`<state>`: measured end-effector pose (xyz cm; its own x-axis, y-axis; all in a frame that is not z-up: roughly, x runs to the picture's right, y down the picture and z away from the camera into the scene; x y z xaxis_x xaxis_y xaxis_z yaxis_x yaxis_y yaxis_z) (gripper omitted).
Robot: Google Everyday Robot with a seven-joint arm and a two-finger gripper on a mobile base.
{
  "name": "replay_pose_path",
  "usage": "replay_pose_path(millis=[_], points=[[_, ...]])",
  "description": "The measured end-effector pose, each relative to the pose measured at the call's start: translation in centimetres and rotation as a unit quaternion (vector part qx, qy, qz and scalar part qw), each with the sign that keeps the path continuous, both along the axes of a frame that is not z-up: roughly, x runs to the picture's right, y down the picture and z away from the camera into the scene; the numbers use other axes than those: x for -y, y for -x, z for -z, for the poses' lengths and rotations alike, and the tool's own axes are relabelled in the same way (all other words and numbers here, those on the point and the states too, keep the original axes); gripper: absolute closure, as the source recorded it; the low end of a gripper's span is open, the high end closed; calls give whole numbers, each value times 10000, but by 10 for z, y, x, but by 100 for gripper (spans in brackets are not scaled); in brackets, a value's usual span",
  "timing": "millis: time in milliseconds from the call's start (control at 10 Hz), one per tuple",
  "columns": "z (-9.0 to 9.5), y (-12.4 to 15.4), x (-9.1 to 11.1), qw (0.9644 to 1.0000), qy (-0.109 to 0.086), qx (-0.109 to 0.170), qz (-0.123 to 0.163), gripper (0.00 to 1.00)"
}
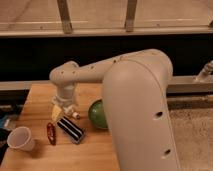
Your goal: Place the eraser in the ceramic cup
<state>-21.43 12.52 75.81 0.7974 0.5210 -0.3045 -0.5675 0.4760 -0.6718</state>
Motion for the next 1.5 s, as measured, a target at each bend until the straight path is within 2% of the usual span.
replay_pose_path(millis=[400,800,1500], points=[[1,2,-1,10000,-3,36,30,20],[-19,13,-32,9985,280,-436,192,20],[-29,0,-59,9943,679,-821,-28,20]])
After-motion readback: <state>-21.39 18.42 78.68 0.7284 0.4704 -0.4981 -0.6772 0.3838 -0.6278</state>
